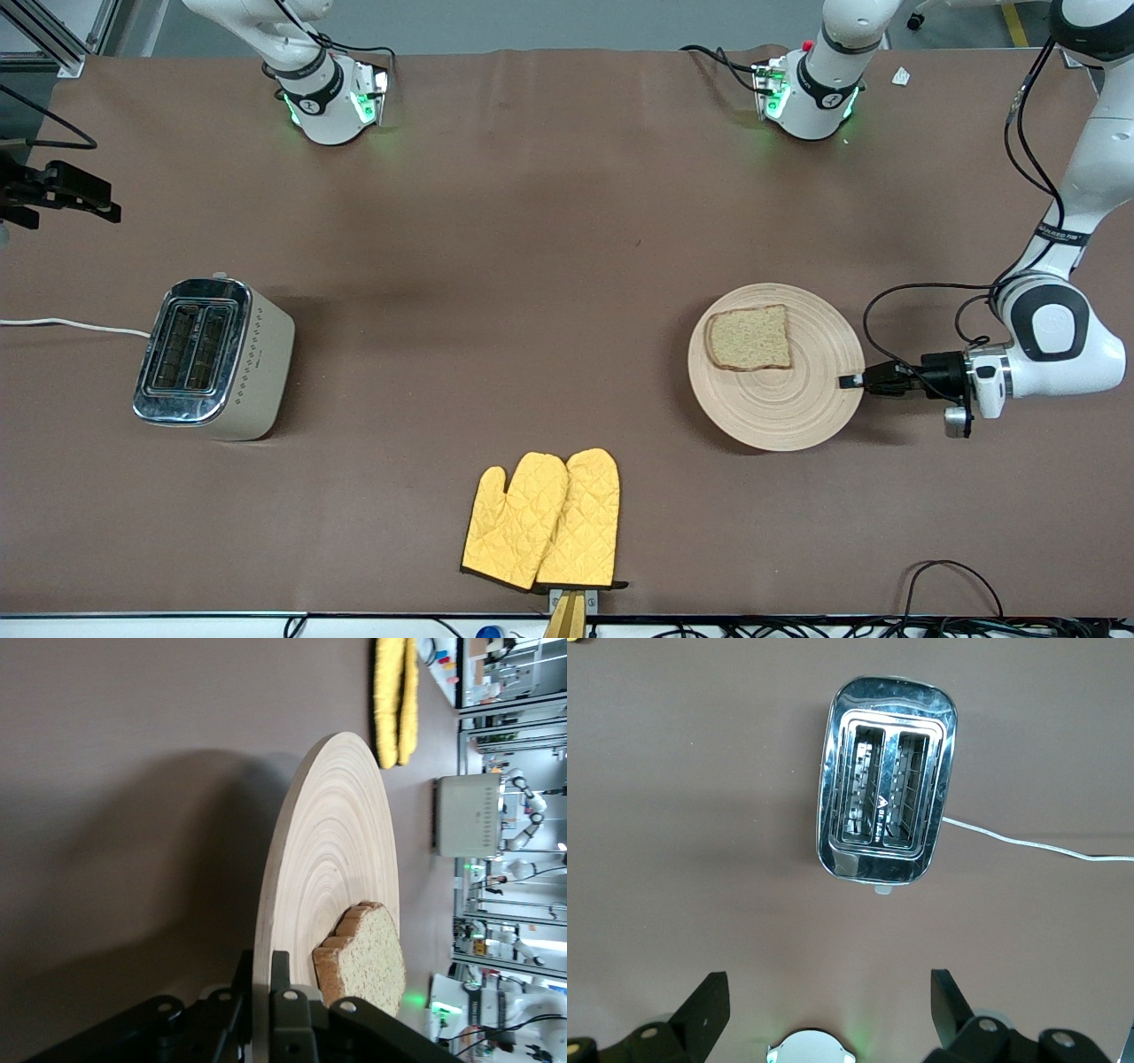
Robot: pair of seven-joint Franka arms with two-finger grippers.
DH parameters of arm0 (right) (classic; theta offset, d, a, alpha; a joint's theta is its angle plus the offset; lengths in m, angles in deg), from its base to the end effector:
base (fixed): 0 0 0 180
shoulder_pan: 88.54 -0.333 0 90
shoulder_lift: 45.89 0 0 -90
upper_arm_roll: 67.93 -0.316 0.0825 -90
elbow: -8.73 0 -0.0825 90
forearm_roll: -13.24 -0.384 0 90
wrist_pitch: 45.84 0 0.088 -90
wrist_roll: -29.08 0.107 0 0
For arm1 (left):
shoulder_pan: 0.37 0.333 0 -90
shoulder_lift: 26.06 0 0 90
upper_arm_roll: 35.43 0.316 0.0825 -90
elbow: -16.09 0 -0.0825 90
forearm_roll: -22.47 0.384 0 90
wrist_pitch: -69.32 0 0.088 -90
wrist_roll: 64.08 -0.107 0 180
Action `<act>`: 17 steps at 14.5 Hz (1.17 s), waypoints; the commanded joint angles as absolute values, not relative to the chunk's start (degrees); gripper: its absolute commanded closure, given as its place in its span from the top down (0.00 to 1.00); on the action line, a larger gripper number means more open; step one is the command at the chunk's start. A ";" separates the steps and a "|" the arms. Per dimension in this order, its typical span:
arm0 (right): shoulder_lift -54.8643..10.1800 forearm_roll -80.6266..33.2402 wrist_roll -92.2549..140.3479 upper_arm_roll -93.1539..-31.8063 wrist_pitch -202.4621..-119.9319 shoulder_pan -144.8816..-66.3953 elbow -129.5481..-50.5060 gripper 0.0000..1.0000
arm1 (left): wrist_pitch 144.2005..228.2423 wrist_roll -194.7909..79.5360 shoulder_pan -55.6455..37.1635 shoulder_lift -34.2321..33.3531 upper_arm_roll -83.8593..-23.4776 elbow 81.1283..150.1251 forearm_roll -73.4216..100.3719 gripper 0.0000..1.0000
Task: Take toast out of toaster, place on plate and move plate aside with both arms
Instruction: 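Slide the plate with the toast across the table with the left gripper, then open the left gripper and release the plate rim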
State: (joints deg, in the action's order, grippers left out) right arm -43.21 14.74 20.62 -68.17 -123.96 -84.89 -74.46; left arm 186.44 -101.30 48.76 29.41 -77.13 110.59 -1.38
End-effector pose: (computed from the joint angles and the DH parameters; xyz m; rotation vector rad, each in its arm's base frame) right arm 0.5458 -0.0358 0.6369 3.1198 0.1319 -0.2145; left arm 0.6368 0.1060 0.1540 2.1184 -0.1149 0.0118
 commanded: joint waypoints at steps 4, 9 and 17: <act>-43.87 15.09 21.43 -68.37 -123.45 -85.02 -74.59 1.00 | 184.37 -104.33 48.85 29.66 -73.84 108.55 -1.88 0.01; -43.78 15.09 21.17 -68.28 -123.45 -84.94 -74.59 1.00 | 181.22 -103.63 48.94 29.05 -73.49 104.52 0.12 1.00; -43.78 15.09 21.17 -68.19 -123.53 -84.85 -74.50 1.00 | 171.19 -98.00 48.24 25.37 -75.67 92.48 20.32 1.00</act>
State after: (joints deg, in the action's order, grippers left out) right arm -43.21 14.74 20.62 -68.13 -123.91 -84.89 -74.45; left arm 173.15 -98.89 49.12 28.00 -74.59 94.54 15.54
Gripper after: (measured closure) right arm 0.000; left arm 0.000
